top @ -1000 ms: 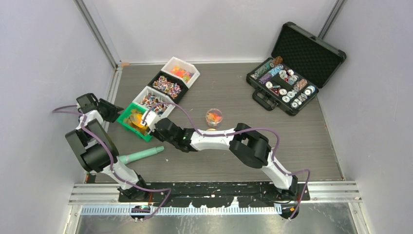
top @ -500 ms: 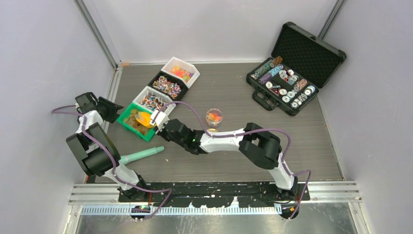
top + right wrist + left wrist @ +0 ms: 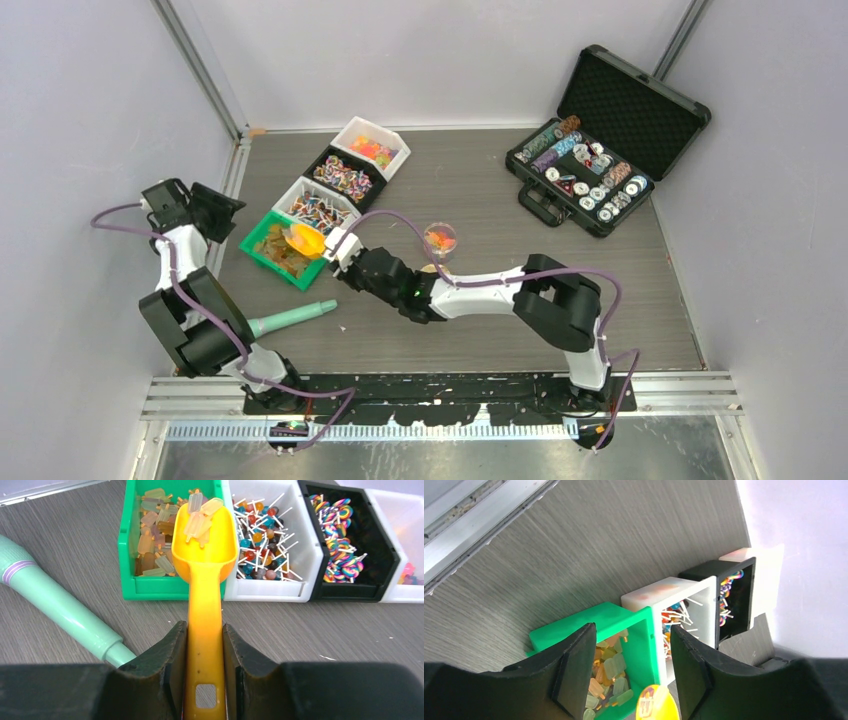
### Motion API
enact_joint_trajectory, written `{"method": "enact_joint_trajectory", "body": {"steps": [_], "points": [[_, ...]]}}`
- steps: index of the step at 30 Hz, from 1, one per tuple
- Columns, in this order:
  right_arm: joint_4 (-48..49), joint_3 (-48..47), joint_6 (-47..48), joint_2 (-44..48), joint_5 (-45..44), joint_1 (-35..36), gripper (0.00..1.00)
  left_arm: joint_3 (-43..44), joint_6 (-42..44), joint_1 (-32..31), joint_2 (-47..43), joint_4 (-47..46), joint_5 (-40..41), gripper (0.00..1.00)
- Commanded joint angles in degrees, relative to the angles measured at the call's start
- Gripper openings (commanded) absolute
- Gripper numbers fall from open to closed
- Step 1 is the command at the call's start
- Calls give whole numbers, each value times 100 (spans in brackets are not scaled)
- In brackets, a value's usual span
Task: Pack the candies
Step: Scoop the fake candies from the storage box, then place the fake candies in the packing bottle.
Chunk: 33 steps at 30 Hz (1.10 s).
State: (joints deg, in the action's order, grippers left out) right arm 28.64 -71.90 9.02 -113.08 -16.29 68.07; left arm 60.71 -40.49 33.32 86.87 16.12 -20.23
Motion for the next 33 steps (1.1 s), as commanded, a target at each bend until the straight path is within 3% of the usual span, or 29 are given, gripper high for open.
{"method": "enact_joint_trajectory", "body": {"steps": [1, 3, 4, 6, 7, 18, 33], "points": [[853, 240, 126, 721, -137, -52, 0, 325, 29, -51, -374, 83, -193, 59], [918, 360, 127, 873, -161, -70, 0, 364, 23, -88, -445, 80, -274, 61], [936, 418, 134, 936, -180, -73, 0, 388, 18, -114, -462, 79, -323, 69], [997, 559, 158, 1094, -239, -82, 0, 450, 8, -167, -483, 85, -441, 98], [1036, 629, 176, 1166, -275, -83, 0, 471, 5, -190, -498, 105, -487, 99], [1140, 1249, 428, 2048, -587, -134, 0, 479, -21, -447, -830, 102, -809, 100], [-152, 2220, 745, 4205, -1189, -137, 0, 18, 74, -1233, -1633, -48, -1359, 100]]}}
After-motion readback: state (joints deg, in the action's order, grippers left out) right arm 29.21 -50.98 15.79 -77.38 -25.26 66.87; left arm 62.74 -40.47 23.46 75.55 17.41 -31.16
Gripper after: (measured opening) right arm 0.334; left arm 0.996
